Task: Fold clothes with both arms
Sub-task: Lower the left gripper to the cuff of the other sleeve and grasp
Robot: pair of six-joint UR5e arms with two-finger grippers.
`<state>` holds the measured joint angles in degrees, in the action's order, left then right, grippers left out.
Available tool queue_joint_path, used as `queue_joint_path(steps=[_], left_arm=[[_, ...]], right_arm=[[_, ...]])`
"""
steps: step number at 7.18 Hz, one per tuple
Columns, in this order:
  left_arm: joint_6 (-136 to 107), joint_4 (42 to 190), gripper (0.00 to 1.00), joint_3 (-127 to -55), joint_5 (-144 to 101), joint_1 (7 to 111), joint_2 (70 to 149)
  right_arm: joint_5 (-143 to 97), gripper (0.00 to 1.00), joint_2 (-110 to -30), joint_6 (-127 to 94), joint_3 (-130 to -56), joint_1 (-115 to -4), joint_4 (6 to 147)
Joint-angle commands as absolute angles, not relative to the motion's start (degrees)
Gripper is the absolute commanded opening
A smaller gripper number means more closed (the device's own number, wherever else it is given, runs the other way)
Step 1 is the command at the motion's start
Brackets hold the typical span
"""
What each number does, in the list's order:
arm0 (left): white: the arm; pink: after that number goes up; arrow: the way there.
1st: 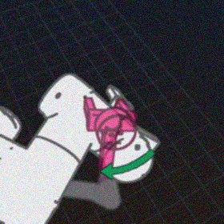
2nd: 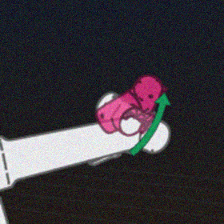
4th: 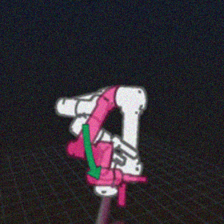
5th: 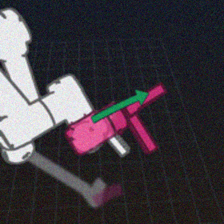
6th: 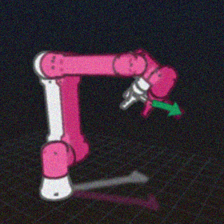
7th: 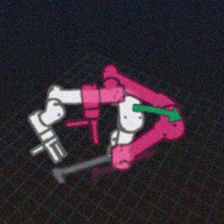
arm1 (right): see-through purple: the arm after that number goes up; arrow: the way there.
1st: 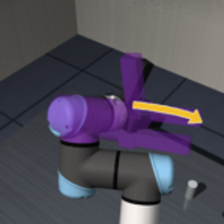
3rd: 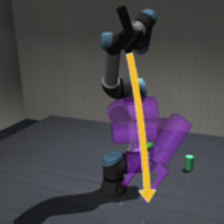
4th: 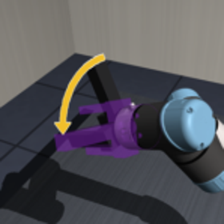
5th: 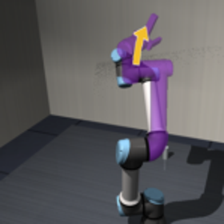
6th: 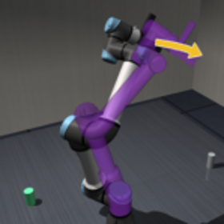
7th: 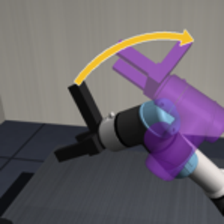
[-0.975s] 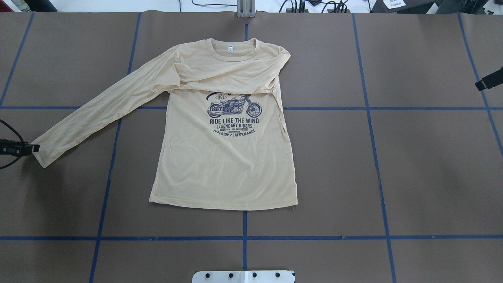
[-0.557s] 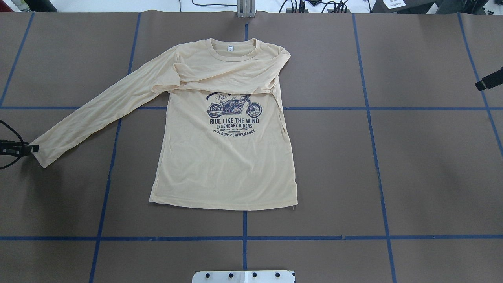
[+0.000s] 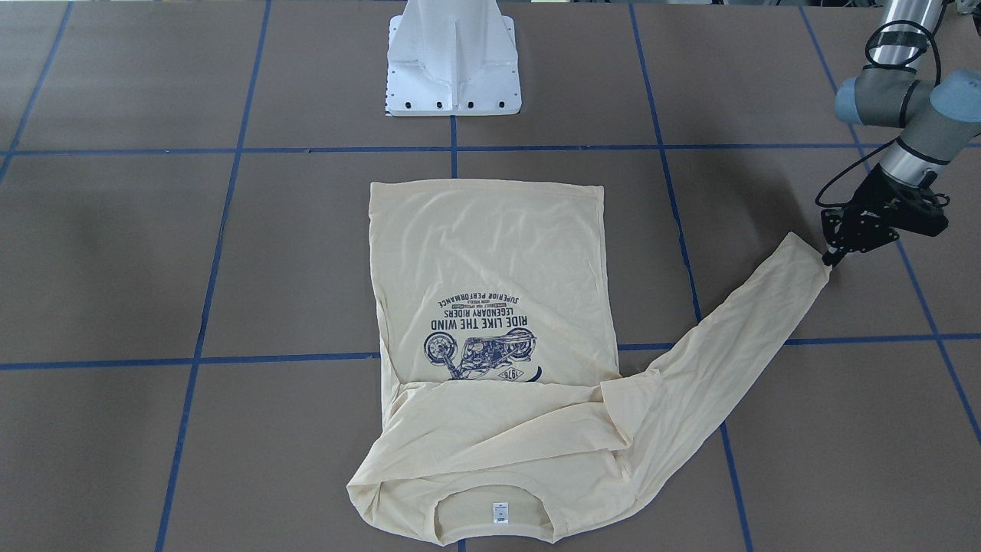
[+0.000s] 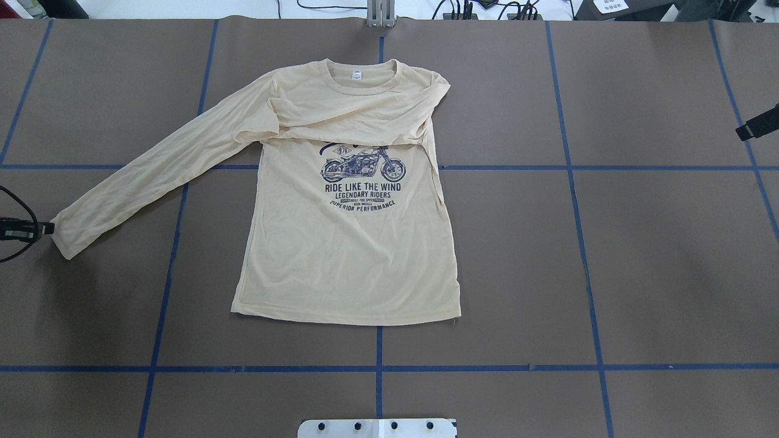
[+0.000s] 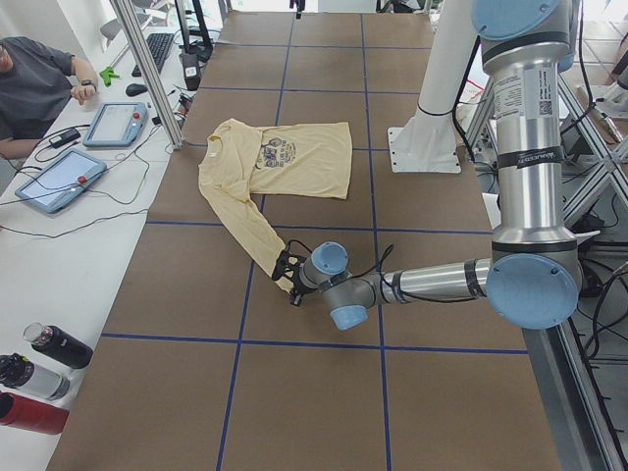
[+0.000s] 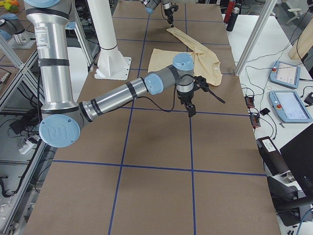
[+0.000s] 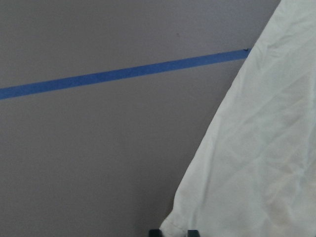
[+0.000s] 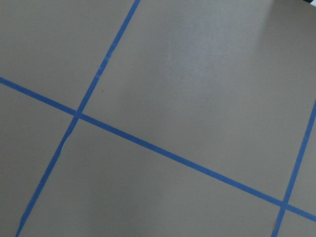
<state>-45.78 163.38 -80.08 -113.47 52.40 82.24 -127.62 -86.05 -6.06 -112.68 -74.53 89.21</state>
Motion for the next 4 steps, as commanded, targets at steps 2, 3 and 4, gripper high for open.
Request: queue_joint_path(steps=[2,3,4], left_arm=[[-45.4,161.6,0.0,-85.5,-120.9,54.1,82.4],[-45.4,158.8,0.0,-88.0,-122.9,57.5,82.6],[-45.4,149.9,0.0,-93.2,-123.8,58.1,83.6]], right_arm=[[-127.7,1.0,-86.0,-6.1,-112.0,-74.5,89.2],[-127.7,1.0,-86.0,-6.1,-112.1,-74.5,89.1],[-127.7,1.0,-86.0,-6.1,-111.4,-74.5,88.3]])
